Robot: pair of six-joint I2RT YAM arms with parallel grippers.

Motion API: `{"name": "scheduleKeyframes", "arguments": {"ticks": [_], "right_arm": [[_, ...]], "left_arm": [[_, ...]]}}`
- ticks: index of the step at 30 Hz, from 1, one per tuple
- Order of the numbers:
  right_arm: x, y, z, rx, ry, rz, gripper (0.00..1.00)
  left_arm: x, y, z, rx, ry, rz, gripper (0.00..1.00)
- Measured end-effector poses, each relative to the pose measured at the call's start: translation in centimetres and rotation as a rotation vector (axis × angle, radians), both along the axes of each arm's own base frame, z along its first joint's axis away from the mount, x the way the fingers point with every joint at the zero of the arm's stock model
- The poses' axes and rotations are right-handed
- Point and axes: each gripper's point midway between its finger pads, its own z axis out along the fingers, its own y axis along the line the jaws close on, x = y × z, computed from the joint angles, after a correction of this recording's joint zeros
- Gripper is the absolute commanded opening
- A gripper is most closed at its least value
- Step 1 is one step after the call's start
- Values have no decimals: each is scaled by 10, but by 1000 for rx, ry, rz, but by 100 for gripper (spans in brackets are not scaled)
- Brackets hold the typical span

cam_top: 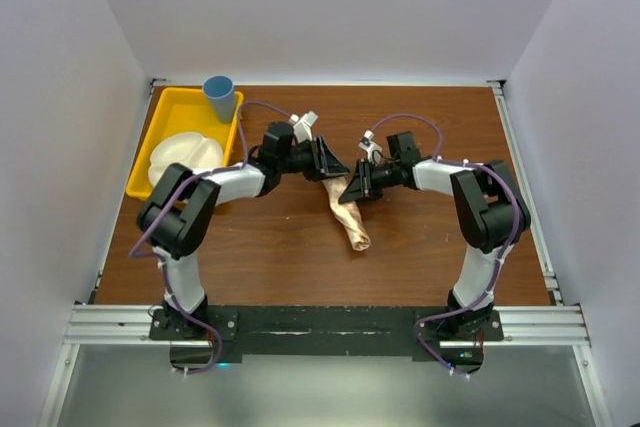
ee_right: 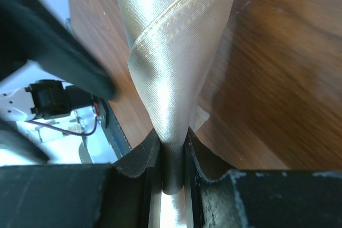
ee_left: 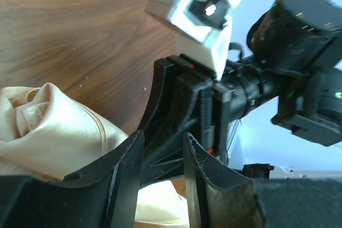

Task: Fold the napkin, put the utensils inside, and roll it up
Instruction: Roll the napkin with the utensil

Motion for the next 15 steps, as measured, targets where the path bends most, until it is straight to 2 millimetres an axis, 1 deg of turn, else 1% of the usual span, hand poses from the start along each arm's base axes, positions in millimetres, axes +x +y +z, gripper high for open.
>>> {"name": "scheduleKeyframes", "arguments": {"ticks": [2, 4, 8, 10, 13, 15], "right_arm": [[2, -4, -2, 13, 5, -9, 18], [4, -9, -9, 15, 12, -25, 18], [1, -21, -26, 8, 54, -54, 19], [0, -24, -31, 9, 65, -61, 21], [1, -27, -33, 15, 65, -66, 22], [2, -29, -33, 14, 62, -69, 27]], "left_arm": [[0, -9, -11, -5, 18, -19, 39], [0, -14, -24, -4, 43, -27, 38], [3, -17, -45, 11, 72, -26, 37], [6, -19, -53, 15, 78, -25, 37], [10, -21, -60, 18, 81, -24, 37], [13, -24, -61, 15, 75, -23, 36]]}}
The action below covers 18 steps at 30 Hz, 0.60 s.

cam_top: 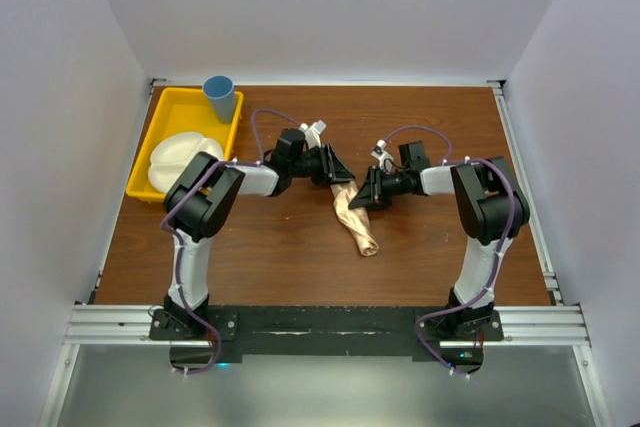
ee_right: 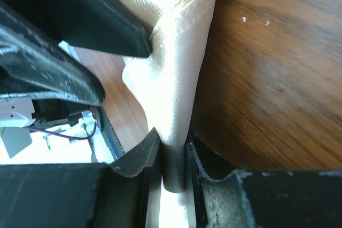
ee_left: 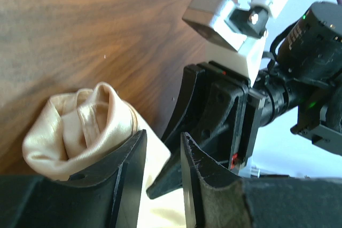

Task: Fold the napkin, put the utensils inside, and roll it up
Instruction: Roll the napkin with the utensil

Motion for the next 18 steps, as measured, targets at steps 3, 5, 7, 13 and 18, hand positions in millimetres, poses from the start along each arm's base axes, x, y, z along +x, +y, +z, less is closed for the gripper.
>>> {"name": "scheduleKeyframes", "arguments": {"ticks": [3, 5, 7, 13, 18], "right_arm": [[-1, -4, -3, -11, 3, -2, 31], [-3, -7, -5, -28, 7, -1, 34], [-3, -9, -5, -45, 4, 6, 40], [1, -22, 3, -160, -61, 8, 53], [-1, -34, 11, -281, -115, 5, 57]], "left_arm": [[5, -3, -1, 4, -9, 9, 36], [6, -3, -3, 9, -11, 15, 36], [7, -2, -6, 18, -13, 19, 36], [12, -1, -7, 48, -34, 24, 36], [13, -3, -7, 71, -46, 15, 36]]}}
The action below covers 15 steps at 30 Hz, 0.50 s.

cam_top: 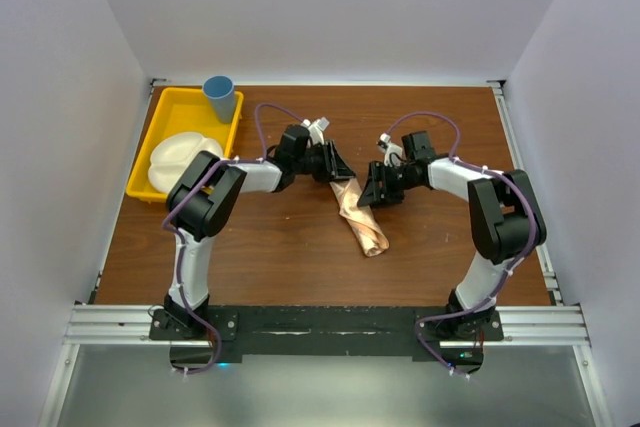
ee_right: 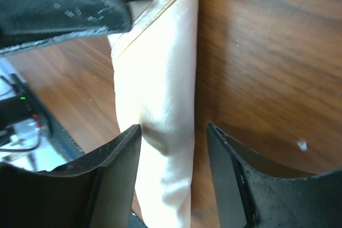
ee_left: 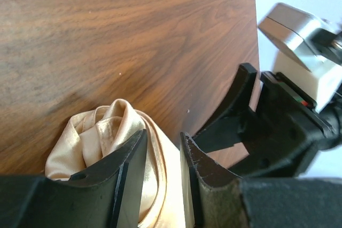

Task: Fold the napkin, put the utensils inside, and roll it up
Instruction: Roll the napkin with the utensil

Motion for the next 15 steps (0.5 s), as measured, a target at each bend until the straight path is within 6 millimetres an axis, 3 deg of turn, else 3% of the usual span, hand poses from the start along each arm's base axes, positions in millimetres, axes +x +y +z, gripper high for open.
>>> {"name": "scheduleKeyframes", "arguments": {"ticks": [9, 15], "right_arm": [[-15, 7, 3, -95, -33, 51, 55], [-22, 9, 2, -136, -26, 58, 60]], "left_arm": [[-4, -7, 24, -4, -44, -24, 36], [-8, -9, 36, -9, -59, -33, 36]]}}
